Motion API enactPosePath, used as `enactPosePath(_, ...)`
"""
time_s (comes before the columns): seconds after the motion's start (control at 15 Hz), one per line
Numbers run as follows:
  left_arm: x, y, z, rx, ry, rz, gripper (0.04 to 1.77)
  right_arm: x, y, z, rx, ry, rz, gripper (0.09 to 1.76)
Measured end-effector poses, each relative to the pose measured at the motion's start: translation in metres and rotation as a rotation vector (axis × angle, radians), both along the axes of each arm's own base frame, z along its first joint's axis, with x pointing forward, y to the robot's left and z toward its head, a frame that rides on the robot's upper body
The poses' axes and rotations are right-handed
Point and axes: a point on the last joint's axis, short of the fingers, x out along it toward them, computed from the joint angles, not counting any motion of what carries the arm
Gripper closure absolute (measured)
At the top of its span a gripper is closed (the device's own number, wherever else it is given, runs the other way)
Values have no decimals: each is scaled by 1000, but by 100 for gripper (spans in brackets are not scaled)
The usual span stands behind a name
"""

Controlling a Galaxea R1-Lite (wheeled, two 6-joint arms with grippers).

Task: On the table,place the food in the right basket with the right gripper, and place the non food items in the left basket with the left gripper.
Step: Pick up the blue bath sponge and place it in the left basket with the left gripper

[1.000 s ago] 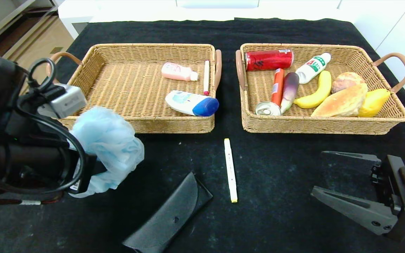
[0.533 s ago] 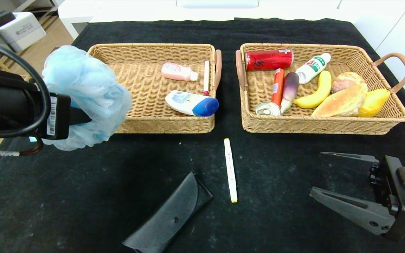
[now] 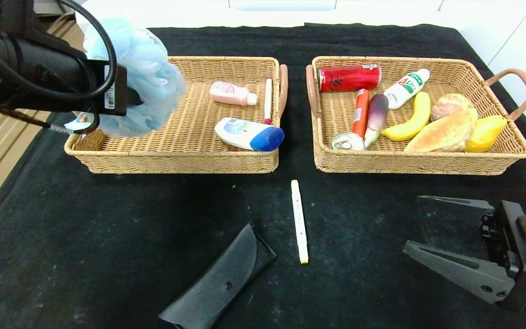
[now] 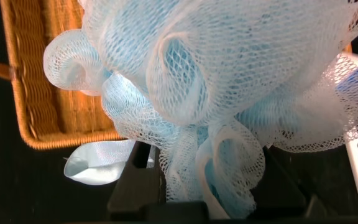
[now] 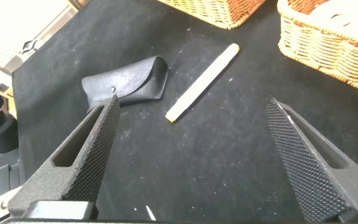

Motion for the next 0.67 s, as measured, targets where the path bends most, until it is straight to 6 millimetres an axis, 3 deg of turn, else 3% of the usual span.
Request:
enactPosePath(0.2,29,-3,8,7,-37,16,125,0,0,1,1,-3,-1,14)
enactPosePath(0.67,81,-10,-14,21,-26,42,125,0,0,1,2,-4,-2,14)
